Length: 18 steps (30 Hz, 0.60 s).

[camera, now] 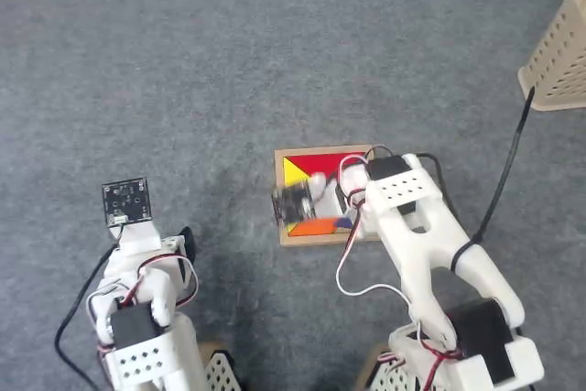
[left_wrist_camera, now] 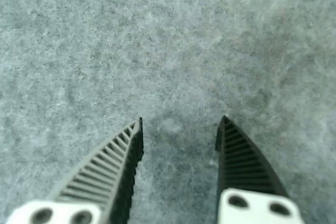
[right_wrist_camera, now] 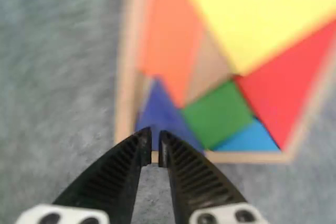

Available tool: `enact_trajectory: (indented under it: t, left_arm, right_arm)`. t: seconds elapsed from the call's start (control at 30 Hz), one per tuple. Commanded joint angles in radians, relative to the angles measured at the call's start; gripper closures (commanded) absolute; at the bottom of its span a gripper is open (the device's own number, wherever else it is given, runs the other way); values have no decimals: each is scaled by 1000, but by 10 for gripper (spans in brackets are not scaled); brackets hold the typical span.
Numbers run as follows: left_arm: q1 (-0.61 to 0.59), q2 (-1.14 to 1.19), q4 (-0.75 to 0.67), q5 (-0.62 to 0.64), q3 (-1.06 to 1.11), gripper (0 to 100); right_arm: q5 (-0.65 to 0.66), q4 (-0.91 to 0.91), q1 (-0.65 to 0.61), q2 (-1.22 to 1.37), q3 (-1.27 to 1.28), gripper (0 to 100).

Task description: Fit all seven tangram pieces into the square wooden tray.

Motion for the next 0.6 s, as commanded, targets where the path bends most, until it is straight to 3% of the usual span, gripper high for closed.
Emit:
enact_trajectory:
  t: [0.0,0.3,0.37,0.57]
  left_arm:
    - [3,-14,5,-5,-13,784]
    - [3,-14,5,-5,-13,784]
    - [3,-14,5,-5,-13,784]
    - [3,-14,5,-5,-13,784]
  right_arm:
    - [-351,-27,-7,-76,-135,990]
    - [-1005,-94,2,-62,-120,992]
    - [-1056,-136,5,-62,-72,992]
    - [-1007,-295,12,-62,98,992]
